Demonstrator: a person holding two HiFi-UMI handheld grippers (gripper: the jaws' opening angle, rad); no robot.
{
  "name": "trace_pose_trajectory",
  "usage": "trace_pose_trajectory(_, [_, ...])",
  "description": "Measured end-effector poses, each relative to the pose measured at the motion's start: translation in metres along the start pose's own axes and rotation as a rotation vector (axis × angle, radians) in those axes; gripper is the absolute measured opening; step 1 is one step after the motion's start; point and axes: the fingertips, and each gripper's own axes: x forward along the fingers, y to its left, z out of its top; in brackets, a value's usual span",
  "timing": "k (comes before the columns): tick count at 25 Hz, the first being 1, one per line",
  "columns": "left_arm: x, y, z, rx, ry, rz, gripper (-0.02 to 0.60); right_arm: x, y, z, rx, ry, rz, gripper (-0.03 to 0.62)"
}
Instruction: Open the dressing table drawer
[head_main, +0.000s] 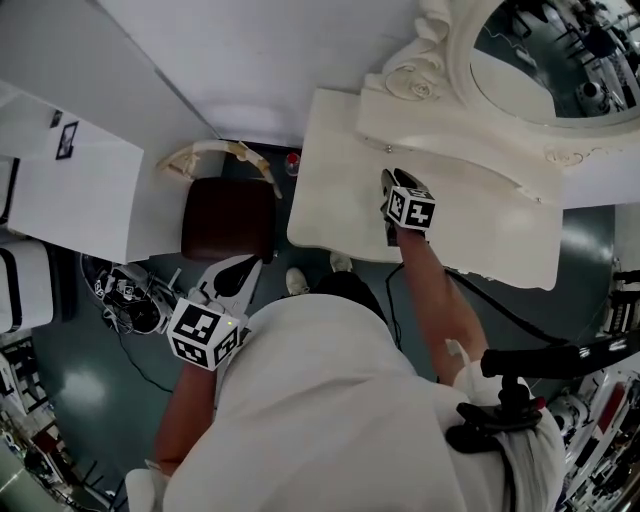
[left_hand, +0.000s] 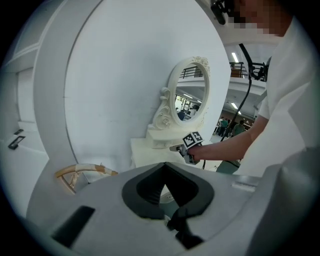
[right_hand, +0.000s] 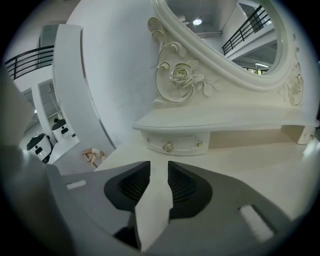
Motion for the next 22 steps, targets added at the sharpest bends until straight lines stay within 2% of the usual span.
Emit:
trace_pose_trajectory(6, [0.012,0.007,0.019,-0.016,0.004,0.032,0.002,0.034,-0.017,0.019,0.064,0.012,0.003,0.137])
trace_pose_trajectory(10, [0.040,0.005,0.032,-0.020,0.017,0.050,0.002,0.054,-0.034,0.021,0.091,0.033,0.026,0.147])
trace_pose_trajectory(16, [0.038,0.004,0.034,-0.020,0.022,0.055,0.002,0.055,-0.022,0.025,0.122,0.033,0.033,0.149])
trace_pose_trajectory(22, [0.038,0.006,0.035,-0.028,0.022,0.070,0.002,0.058,-0.017,0.026,0.129,0.030,0.051,0.119])
